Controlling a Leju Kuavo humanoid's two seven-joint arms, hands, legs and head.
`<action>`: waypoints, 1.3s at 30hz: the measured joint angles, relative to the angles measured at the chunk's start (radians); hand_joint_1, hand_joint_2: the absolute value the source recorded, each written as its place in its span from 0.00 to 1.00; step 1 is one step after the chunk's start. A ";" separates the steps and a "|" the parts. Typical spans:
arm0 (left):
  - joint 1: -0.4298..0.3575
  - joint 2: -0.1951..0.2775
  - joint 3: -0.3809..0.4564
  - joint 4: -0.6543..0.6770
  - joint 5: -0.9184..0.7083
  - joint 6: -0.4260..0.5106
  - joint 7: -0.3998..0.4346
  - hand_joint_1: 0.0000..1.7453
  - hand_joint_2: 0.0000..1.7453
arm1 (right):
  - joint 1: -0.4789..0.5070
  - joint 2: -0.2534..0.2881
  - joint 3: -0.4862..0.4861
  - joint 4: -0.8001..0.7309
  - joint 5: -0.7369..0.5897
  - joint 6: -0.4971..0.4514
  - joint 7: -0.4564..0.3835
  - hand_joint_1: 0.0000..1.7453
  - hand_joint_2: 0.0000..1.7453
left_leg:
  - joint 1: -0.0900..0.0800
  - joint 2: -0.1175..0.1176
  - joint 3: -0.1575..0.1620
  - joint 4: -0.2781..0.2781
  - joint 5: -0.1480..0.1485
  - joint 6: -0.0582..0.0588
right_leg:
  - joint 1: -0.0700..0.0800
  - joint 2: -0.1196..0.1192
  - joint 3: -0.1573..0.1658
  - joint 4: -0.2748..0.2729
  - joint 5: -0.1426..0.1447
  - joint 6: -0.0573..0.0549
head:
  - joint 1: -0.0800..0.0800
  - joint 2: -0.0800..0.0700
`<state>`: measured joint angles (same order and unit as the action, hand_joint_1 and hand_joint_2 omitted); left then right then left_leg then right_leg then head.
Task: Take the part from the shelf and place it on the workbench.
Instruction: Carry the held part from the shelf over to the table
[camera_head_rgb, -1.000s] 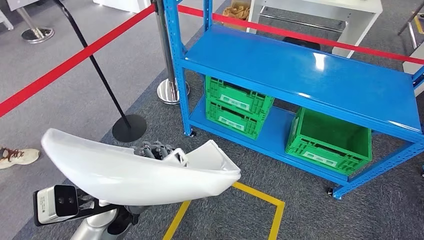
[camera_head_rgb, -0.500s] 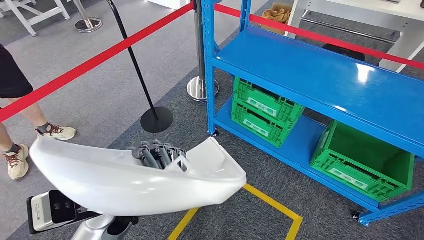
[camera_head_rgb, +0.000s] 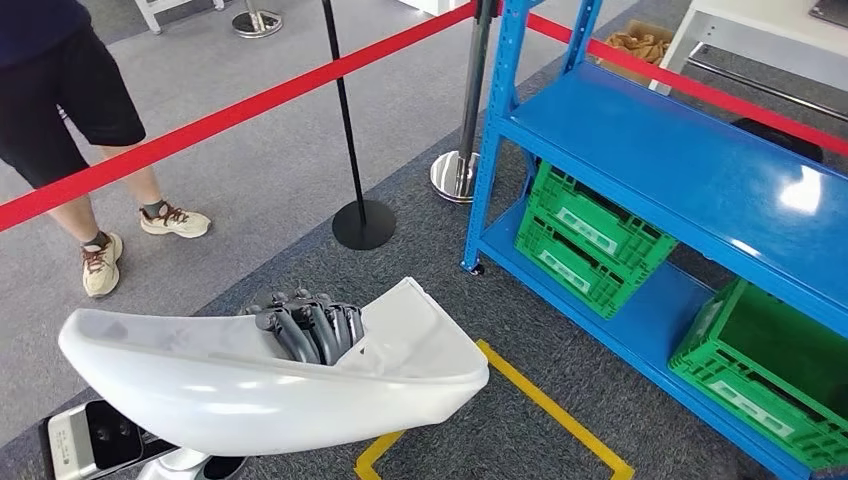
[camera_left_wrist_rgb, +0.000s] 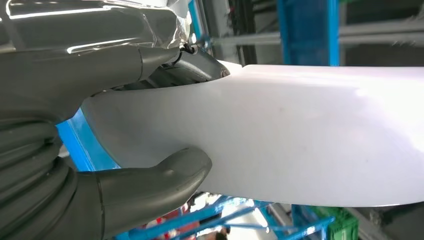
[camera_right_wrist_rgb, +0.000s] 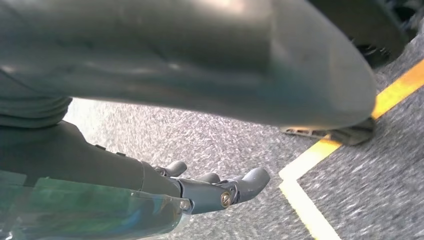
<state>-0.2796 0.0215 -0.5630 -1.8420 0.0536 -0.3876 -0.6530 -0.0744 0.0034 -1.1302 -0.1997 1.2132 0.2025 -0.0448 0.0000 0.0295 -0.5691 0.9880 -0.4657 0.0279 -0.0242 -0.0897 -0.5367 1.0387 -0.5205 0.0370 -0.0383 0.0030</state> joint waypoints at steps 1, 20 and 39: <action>0.001 0.000 0.000 -0.001 0.000 0.000 0.000 1.00 1.00 | 0.000 0.000 0.001 0.000 0.000 0.000 0.000 0.00 0.00 | 0.003 -0.012 0.000 -0.002 0.004 0.006 | -0.001 0.032 -0.021 0.049 -0.030 0.002 | 0.003 0.000; -0.001 0.010 -0.009 -0.003 0.011 -0.008 0.010 1.00 1.00 | 0.008 -0.006 0.002 0.000 0.000 0.015 0.000 0.00 0.00 | 0.004 -0.038 -0.176 0.309 -0.120 -0.042 | -0.002 0.056 -0.002 -0.029 0.030 -0.038 | -0.008 0.000; -0.034 0.021 -0.022 0.027 0.019 -0.038 0.031 1.00 1.00 | 0.004 -0.009 0.013 0.000 0.014 0.050 0.000 0.00 0.00 | -0.004 -0.111 -0.011 0.018 -0.001 0.011 | -0.006 0.121 -0.075 0.105 -0.004 0.000 | 0.002 0.000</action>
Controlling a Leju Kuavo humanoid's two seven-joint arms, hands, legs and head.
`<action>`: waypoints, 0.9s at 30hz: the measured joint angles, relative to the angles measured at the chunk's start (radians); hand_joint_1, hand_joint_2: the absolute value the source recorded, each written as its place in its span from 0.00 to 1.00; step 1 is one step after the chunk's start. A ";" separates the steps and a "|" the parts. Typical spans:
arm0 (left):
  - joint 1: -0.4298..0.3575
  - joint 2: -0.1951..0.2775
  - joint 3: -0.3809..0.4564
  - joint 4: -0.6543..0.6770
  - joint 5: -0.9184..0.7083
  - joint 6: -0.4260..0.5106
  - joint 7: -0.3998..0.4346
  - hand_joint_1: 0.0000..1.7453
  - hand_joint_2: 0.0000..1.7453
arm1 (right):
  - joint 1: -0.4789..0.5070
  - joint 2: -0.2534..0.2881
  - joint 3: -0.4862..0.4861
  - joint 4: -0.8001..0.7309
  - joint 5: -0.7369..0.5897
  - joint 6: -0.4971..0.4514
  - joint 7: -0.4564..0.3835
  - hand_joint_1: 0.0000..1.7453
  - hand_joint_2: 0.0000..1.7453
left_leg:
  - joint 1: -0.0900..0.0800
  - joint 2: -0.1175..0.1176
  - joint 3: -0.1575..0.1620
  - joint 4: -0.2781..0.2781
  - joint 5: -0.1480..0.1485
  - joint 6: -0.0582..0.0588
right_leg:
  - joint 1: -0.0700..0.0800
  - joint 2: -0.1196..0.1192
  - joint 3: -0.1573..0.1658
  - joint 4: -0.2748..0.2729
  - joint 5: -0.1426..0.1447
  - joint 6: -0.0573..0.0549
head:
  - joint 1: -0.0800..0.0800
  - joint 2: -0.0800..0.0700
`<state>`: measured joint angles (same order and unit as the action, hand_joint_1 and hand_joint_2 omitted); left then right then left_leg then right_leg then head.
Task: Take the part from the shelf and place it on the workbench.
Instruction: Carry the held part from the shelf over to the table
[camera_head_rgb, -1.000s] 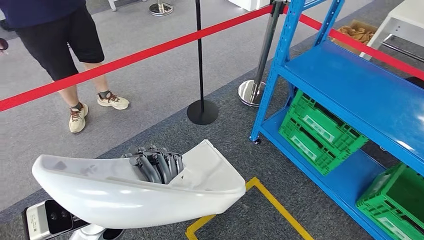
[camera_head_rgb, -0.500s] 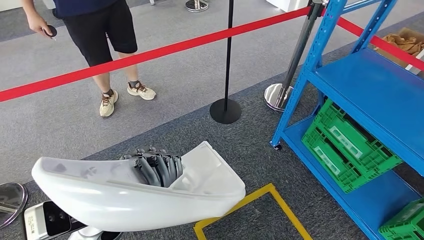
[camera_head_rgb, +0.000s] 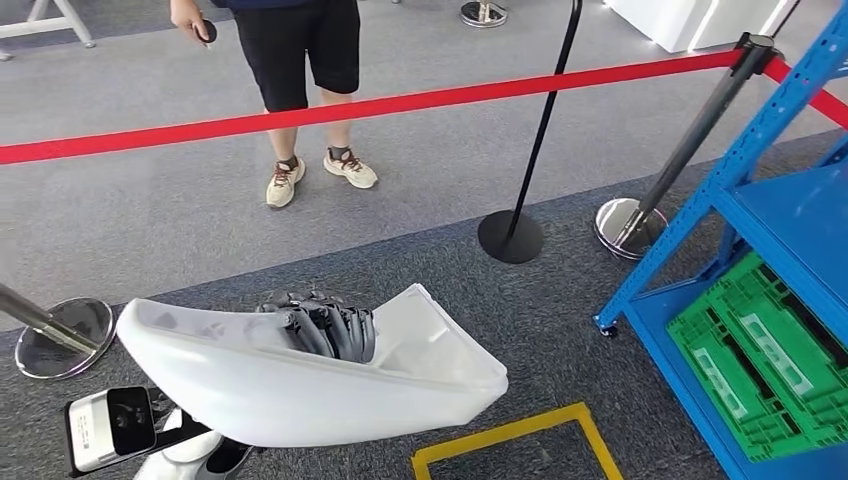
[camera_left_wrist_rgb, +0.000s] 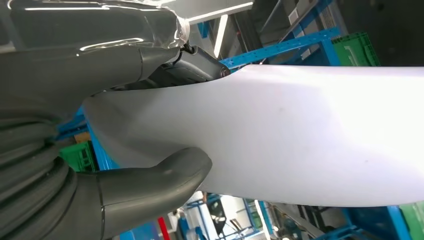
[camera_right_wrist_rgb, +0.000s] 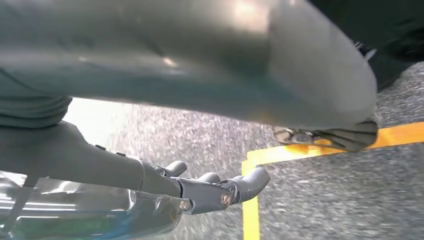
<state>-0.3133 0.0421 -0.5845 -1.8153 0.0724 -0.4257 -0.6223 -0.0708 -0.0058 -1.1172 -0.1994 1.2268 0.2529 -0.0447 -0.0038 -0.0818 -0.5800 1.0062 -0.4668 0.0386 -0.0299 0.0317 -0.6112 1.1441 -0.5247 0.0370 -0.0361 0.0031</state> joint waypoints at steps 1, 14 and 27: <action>-0.009 0.000 -0.003 0.006 0.004 -0.003 0.003 1.00 1.00 | 0.000 -0.001 0.000 0.000 -0.001 0.000 0.002 0.00 0.00 | 0.000 -0.015 -0.004 0.006 -0.003 -0.005 | -0.003 0.024 0.023 -0.061 0.026 0.001 | 0.000 0.000; -0.062 -0.004 -0.042 0.061 0.038 -0.015 0.000 1.00 1.00 | 0.002 -0.011 -0.002 0.000 -0.021 0.000 0.012 0.00 0.00 | 0.007 0.083 -0.130 0.218 -0.069 -0.045 | 0.006 -0.086 0.052 -0.116 0.033 -0.031 | -0.013 0.000; -0.050 0.006 -0.053 0.036 0.013 -0.004 -0.004 1.00 1.00 | 0.007 0.001 0.006 0.000 0.021 0.000 -0.002 0.00 0.00 | -0.004 0.045 -0.009 0.001 0.001 0.009 | 0.005 -0.037 -0.068 0.168 -0.104 0.010 | 0.000 0.000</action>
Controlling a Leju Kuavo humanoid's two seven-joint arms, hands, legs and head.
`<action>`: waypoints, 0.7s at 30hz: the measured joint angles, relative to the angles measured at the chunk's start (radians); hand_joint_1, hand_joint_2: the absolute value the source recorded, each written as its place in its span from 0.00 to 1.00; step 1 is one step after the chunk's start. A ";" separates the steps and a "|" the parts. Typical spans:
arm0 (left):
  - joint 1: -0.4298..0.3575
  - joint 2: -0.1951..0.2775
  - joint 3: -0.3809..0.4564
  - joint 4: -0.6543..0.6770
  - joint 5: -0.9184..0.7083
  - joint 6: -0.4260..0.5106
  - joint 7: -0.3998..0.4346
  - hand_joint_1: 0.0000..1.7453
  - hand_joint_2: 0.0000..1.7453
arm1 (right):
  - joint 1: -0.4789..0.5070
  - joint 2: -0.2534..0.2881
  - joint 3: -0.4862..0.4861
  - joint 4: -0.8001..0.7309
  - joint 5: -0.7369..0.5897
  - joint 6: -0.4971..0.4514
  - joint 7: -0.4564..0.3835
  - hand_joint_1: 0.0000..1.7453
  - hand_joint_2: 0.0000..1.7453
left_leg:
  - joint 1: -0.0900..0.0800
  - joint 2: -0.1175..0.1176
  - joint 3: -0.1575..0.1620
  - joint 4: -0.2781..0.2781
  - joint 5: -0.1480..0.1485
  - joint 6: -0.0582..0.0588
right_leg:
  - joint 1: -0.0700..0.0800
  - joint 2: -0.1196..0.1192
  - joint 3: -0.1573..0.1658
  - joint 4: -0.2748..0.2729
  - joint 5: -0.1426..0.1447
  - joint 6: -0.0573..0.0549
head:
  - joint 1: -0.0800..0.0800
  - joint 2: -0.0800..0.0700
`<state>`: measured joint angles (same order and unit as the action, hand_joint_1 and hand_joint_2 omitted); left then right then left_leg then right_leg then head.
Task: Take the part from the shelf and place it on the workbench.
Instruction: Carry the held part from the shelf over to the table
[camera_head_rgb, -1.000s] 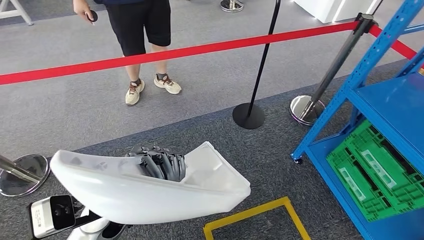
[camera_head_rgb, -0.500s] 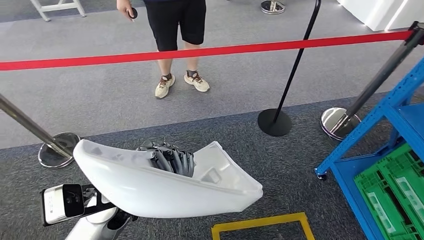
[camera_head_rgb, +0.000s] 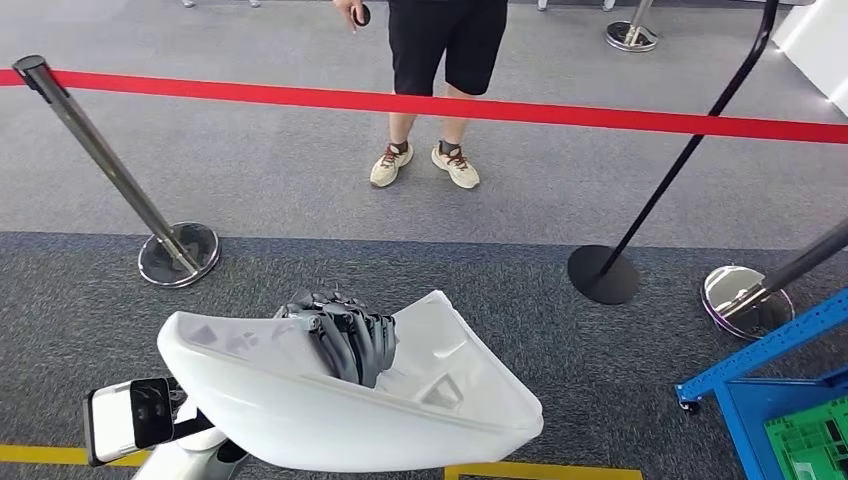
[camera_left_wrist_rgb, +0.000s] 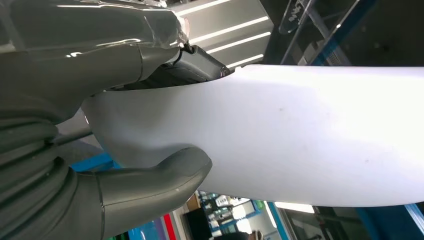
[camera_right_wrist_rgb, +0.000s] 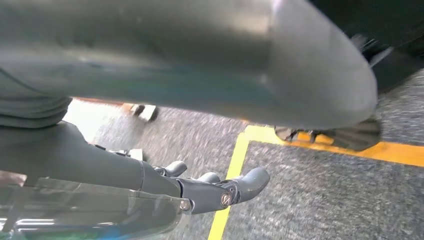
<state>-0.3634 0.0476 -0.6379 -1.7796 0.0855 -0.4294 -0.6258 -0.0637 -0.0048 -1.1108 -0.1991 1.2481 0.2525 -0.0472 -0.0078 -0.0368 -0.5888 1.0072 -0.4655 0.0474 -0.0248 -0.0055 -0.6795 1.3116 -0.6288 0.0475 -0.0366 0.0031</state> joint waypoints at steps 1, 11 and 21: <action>0.004 0.000 0.000 0.000 -0.001 -0.001 -0.001 1.00 1.00 | 0.002 0.000 0.001 0.000 0.002 -0.001 0.001 0.00 0.00 | 0.000 -0.015 0.001 0.001 0.000 0.000 | 0.000 0.002 -0.001 -0.007 0.017 -0.001 | 0.000 0.000; 0.016 0.003 0.000 -0.005 -0.005 -0.001 -0.004 1.00 1.00 | -0.001 0.008 0.009 0.000 0.010 -0.009 0.014 0.00 0.00 | 0.009 -0.062 -0.041 0.053 -0.026 -0.047 | -0.007 0.045 0.126 -0.293 0.139 -0.034 | -0.007 0.000; 0.023 0.007 0.005 -0.014 -0.011 -0.012 -0.005 1.00 1.00 | -0.001 0.009 0.010 0.000 0.010 -0.019 0.019 0.00 0.00 | -0.002 0.099 -0.012 0.018 -0.012 -0.040 | 0.006 -0.086 0.139 -0.293 0.122 -0.031 | -0.015 0.000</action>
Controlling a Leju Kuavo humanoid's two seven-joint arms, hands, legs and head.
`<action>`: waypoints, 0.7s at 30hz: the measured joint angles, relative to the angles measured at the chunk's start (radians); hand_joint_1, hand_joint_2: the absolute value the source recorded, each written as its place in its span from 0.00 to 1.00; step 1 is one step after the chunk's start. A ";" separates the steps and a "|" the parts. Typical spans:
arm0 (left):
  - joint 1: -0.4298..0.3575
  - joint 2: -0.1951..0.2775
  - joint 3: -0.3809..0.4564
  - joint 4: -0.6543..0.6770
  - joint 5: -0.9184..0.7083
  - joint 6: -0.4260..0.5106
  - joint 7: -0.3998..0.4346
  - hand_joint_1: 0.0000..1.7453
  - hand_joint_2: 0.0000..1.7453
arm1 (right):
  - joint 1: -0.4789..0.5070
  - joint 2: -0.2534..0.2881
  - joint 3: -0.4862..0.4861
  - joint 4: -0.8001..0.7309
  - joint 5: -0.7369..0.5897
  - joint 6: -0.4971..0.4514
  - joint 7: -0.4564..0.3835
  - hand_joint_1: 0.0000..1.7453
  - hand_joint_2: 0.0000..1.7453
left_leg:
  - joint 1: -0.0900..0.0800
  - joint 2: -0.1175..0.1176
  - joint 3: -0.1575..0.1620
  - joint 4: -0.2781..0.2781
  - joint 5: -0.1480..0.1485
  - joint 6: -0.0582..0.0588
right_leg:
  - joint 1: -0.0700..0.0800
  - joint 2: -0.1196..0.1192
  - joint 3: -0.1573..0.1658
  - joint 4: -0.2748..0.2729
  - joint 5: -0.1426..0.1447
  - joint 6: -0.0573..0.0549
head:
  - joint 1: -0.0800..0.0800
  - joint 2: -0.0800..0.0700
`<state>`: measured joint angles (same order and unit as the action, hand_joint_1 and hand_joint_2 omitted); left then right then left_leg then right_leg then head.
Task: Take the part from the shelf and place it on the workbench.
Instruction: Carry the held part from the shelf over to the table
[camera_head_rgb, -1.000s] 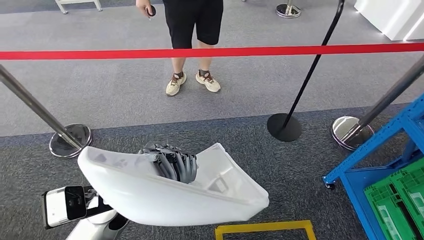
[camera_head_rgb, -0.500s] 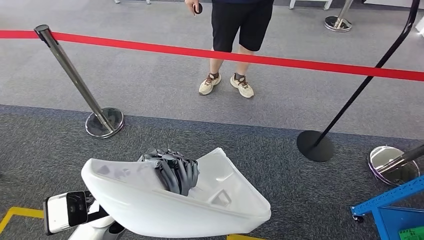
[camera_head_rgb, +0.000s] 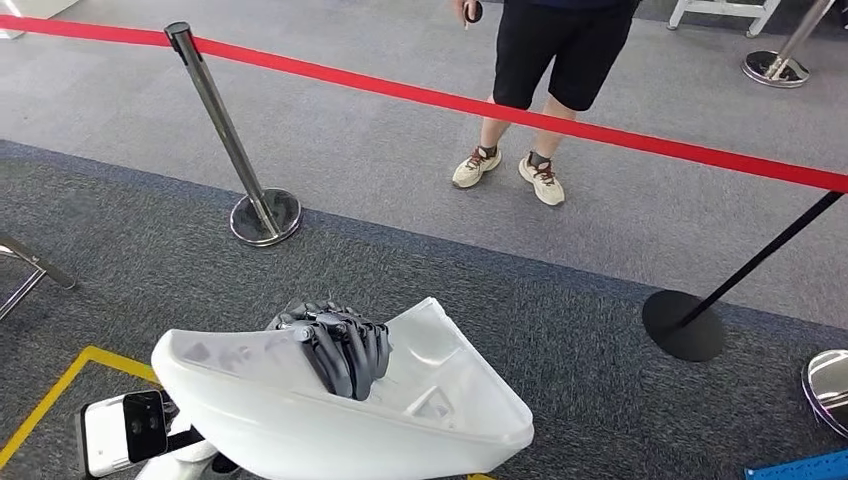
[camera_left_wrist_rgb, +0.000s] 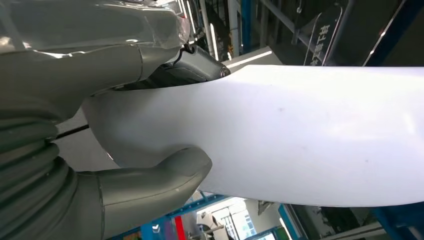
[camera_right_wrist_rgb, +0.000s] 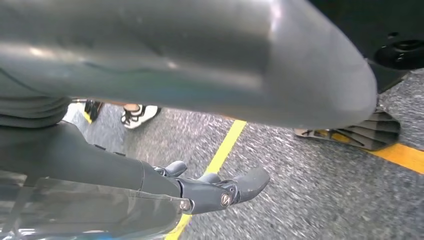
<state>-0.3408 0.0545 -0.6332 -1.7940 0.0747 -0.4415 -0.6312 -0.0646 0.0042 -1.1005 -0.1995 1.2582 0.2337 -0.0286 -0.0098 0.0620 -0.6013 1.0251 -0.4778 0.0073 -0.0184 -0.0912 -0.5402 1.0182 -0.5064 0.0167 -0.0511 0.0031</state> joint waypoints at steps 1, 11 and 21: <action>0.001 0.000 0.001 -0.004 -0.002 0.000 0.000 1.00 1.00 | -0.001 0.001 0.000 0.000 0.001 0.000 0.001 0.00 0.00 | -0.004 0.001 0.005 -0.011 -0.003 0.005 | 0.001 -0.009 0.004 -0.001 -0.003 0.005 | 0.001 0.000; 0.013 -0.012 0.004 -0.026 -0.014 -0.007 0.001 1.00 1.00 | 0.003 0.012 0.008 0.000 0.006 -0.005 0.008 0.00 0.00 | 0.011 -0.121 0.025 -0.023 0.006 0.036 | -0.008 0.089 -0.132 0.265 -0.097 0.035 | 0.011 0.000; 0.020 -0.009 0.013 -0.034 -0.023 -0.018 0.003 1.00 1.00 | -0.001 0.021 0.014 0.001 0.009 -0.007 0.011 0.00 0.00 | 0.018 -0.125 -0.026 0.053 -0.037 -0.015 | -0.015 0.114 -0.017 0.001 0.014 -0.001 | 0.006 0.000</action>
<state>-0.3207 0.0457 -0.6206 -1.8282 0.0520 -0.4597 -0.6283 -0.0660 0.0255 -1.0864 -0.1987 1.2676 0.2263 -0.0175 0.0084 -0.0628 -0.6271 1.0782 -0.5150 -0.0080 -0.0338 0.0225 -0.5568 1.0194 -0.4927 0.0155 -0.0450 0.0031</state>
